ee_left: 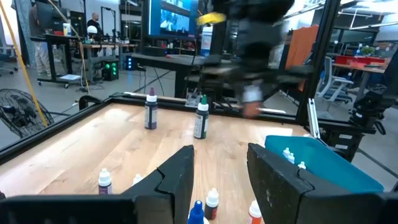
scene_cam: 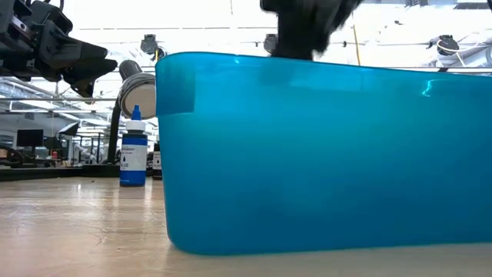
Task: Pick & Place food coloring
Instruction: Put the small orange coloring bottle into the blue bin
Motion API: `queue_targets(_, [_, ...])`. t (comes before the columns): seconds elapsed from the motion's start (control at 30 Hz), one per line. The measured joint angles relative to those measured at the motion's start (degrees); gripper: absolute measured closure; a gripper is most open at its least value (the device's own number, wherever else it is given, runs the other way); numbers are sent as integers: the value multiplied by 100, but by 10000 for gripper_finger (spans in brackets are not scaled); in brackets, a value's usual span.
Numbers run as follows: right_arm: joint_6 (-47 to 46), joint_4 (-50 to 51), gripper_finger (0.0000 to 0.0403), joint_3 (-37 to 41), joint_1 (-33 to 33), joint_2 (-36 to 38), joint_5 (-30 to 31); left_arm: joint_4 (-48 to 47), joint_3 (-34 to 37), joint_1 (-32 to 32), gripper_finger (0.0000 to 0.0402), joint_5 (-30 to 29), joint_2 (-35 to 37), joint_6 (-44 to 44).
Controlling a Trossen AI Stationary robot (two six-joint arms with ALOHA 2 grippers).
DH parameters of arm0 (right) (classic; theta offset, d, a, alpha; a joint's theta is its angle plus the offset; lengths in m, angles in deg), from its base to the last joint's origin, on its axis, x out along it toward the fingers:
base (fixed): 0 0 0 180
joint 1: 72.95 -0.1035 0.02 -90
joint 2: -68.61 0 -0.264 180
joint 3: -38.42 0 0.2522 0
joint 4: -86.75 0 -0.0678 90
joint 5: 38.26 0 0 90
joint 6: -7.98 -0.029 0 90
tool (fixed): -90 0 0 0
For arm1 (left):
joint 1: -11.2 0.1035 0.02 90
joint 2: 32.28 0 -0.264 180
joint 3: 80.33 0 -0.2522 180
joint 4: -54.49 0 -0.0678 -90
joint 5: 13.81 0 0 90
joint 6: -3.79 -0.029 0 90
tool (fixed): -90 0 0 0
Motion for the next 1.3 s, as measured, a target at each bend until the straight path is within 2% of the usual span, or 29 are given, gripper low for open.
queue_targets(0.13, [-263,330,352,-932,-760,-449,228,2,1,-1,249,0,0,0])
queue_targets(0.2, [-283,739,352,-1660,-980,-830,308,0,-1,1,249,0,0,0])
queue_targets(0.47, [-259,3392,352,-4995,-1265,-2765,274,-1,-1,-1,249,2,-1,0])
queue_targets(0.57, [-333,4456,352,-5832,-1287,-3317,164,-2,-1,-1,249,0,-2,0])
queue_targets(0.7, [-458,4851,352,-5878,-1292,-3713,125,0,-1,-1,249,2,-2,0])
queue_targets(0.8, [-454,4588,352,-5716,-1275,-3899,57,2,-1,1,249,0,-1,0])
queue_targets(1.03, [-283,3914,352,-5128,-1122,-4138,-603,2,-1,1,249,2,0,0])
queue_targets(1.3, [-296,3512,352,-4389,-1046,-4110,-656,2,-1,1,249,0,0,0])
